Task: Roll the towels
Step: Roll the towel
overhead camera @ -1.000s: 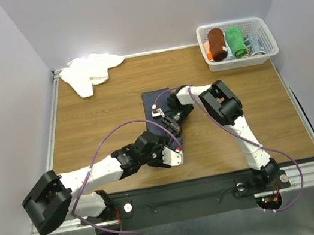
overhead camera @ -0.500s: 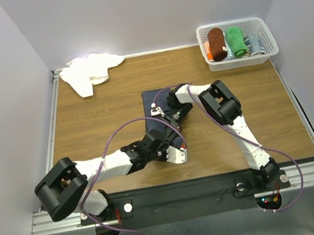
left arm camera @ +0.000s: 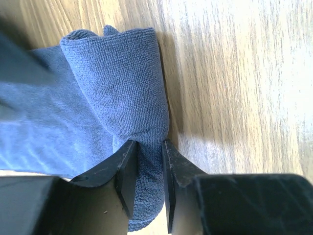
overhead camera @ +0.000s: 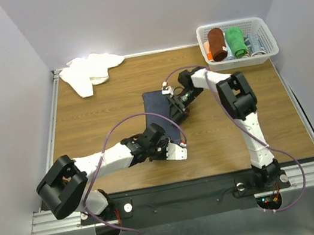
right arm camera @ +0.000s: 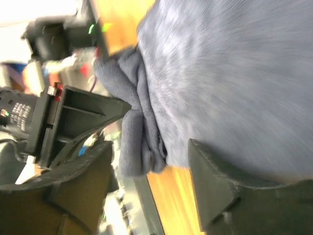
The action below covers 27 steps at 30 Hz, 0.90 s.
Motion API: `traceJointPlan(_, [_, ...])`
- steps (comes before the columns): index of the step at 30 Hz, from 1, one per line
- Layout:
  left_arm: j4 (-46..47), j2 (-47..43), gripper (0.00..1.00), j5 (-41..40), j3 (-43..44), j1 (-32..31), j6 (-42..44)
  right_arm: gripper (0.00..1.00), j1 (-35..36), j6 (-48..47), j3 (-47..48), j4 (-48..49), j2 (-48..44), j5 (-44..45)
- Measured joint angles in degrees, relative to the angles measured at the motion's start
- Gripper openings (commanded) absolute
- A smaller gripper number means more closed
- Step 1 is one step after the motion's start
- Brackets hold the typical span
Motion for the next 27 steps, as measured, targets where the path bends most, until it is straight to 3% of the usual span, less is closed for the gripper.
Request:
traceJointPlan(2, [-1.99,1.01,0.00,2.89,1.70,2.10,-0.33,0.83,-1.92,3.13,-0.09,4.04,-3.34,3.28])
traceJointPlan(4, [-4.02,2.25,0.00,5.70,3.54,4.04,-0.55,0.86,-3.89,5.64,-0.20,7.21,-6.93,5.77])
traceJointPlan(5, [-5.07,2.93,0.00,6.99,4.55,4.94,-0.72,0.97,-5.03,6.84,-0.37,9.14,-9.57,7.65])
traceJointPlan(9, [-11.10,7.61,0.00,14.78,10.47,10.05,-1.05,1.00,-7.30,7.89,-2.62,13.07,-18.12,12.22])
traceJointPlan(15, [-21.16,16.72,0.02,25.55,20.04,16.35,-0.13,1.00,-7.52,4.90,-11.02,15.72,-32.13,19.69])
traceJointPlan(20, [-29.83,24.33,0.05,34.18,27.45,20.98,0.90,0.86,-7.28,0.17,-20.98,16.79,-44.46,23.67])
traceJointPlan(23, [-35.21,29.35,0.05,38.27,32.44,23.19,1.07,0.83,-6.27,-1.60,-26.10,17.44,-50.27,25.38])
traceJointPlan(27, [-42.45,36.11,0.05,42.82,38.82,25.07,1.22,0.83,1.53,-3.37,-32.30,20.65,-56.63,31.17])
